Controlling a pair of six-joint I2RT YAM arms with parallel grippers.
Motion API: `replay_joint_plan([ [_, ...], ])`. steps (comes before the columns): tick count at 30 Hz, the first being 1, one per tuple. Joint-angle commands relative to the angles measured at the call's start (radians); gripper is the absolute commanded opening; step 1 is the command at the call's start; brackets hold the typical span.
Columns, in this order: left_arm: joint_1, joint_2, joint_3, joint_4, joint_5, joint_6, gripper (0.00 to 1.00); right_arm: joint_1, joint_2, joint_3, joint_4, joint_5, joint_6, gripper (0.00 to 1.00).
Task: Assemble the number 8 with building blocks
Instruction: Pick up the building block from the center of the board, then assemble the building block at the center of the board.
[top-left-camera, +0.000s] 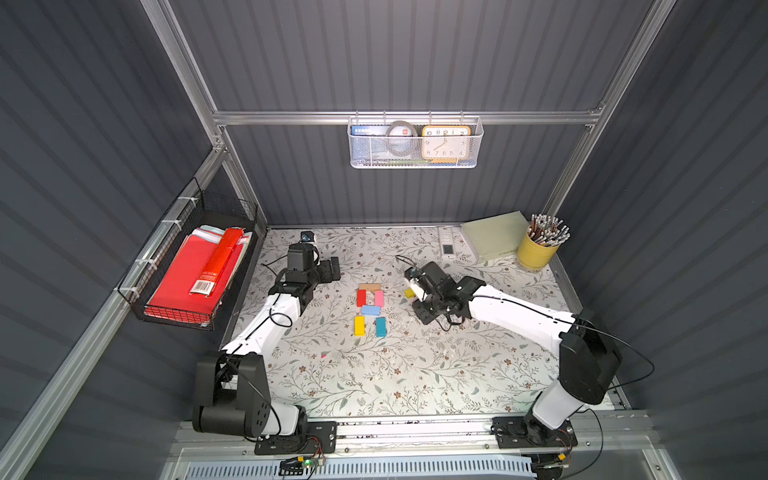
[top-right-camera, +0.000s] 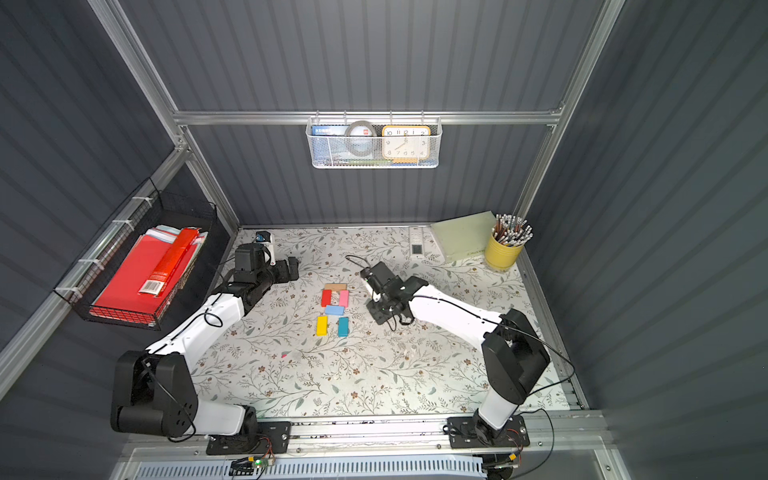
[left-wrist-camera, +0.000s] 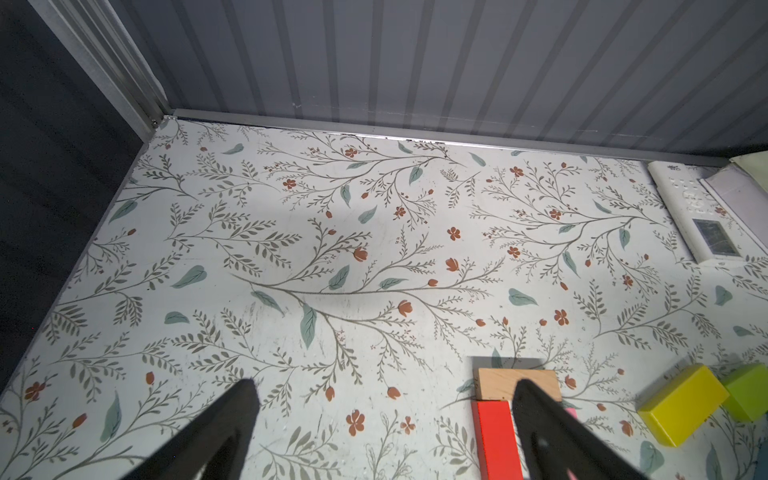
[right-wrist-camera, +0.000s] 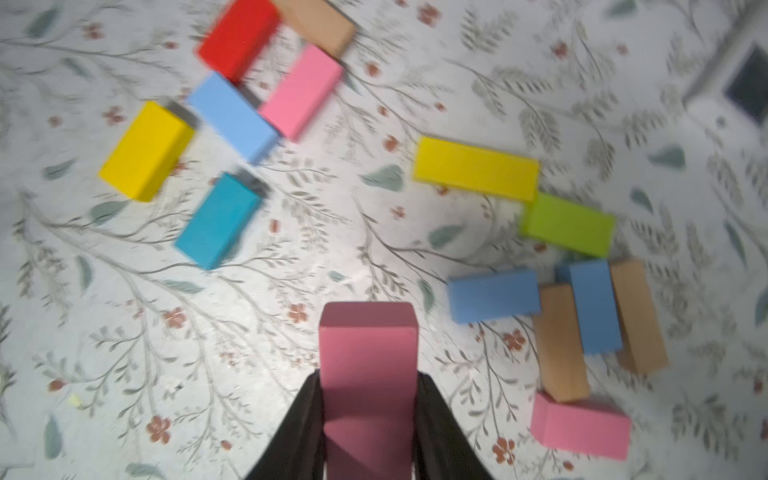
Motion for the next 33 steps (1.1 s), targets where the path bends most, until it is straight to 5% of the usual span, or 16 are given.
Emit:
replay_joint_plan([
  [1,0.006,-0.018,-0.008,-0.003,-0.001,0.021,0.99,0.098,0.096,0.093,-0.067,-0.021,-0.207,0.17],
  [12,0.005,-0.03,-0.012,-0.012,-0.024,0.021,0.99,0.253,0.301,0.214,-0.032,-0.027,-0.376,0.18],
  [33,0.005,-0.031,-0.012,-0.016,-0.036,0.019,0.99,0.296,0.454,0.211,0.061,0.043,-0.533,0.26],
])
